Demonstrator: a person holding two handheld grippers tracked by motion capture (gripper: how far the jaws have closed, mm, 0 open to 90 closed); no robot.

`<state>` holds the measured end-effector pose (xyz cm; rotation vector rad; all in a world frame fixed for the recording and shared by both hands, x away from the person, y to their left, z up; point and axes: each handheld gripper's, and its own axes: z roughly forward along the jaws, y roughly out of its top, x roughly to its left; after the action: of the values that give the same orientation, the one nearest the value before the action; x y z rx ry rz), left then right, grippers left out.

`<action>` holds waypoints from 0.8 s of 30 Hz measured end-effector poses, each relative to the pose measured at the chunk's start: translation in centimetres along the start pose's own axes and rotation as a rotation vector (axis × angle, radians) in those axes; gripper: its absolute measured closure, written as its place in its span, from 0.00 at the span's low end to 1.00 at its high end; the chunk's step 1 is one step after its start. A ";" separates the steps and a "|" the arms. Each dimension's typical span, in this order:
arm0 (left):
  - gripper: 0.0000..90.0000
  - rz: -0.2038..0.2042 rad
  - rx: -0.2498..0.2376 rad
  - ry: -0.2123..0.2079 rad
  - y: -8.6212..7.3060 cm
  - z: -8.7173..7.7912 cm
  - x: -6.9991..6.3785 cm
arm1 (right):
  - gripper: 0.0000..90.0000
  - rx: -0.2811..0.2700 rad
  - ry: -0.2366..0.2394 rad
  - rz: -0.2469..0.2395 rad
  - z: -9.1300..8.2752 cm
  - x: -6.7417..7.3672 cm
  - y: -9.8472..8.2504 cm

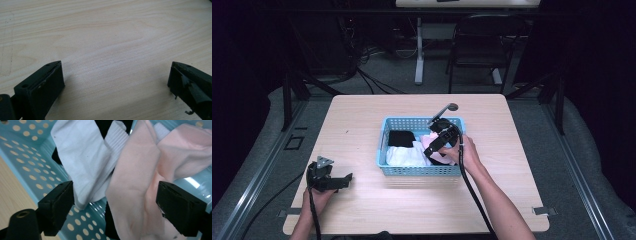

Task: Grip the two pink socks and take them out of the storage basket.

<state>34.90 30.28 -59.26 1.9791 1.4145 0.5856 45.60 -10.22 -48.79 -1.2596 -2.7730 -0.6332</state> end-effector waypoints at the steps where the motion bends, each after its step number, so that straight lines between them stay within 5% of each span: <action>1: 0.01 0.000 0.000 0.000 0.0 0.0 0.0 | 0.21 0.007 -0.002 0.007 0.2 0.0 0.1; 15: 0.01 0.000 0.000 0.000 0.0 0.0 0.0 | 0.36 0.061 -0.073 0.069 2.6 -1.1 0.5; 21: 0.01 0.000 0.003 -0.002 0.0 0.0 0.0 | 0.58 0.078 -0.107 0.081 2.9 -1.2 0.5; 24: 0.01 0.001 0.003 -0.001 0.0 0.0 0.0 | 0.72 0.046 -0.113 0.115 2.9 -1.5 0.3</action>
<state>34.90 30.29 -59.24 1.9819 1.4149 0.5827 47.22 -9.98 -51.61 -1.4762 -2.7598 -0.5027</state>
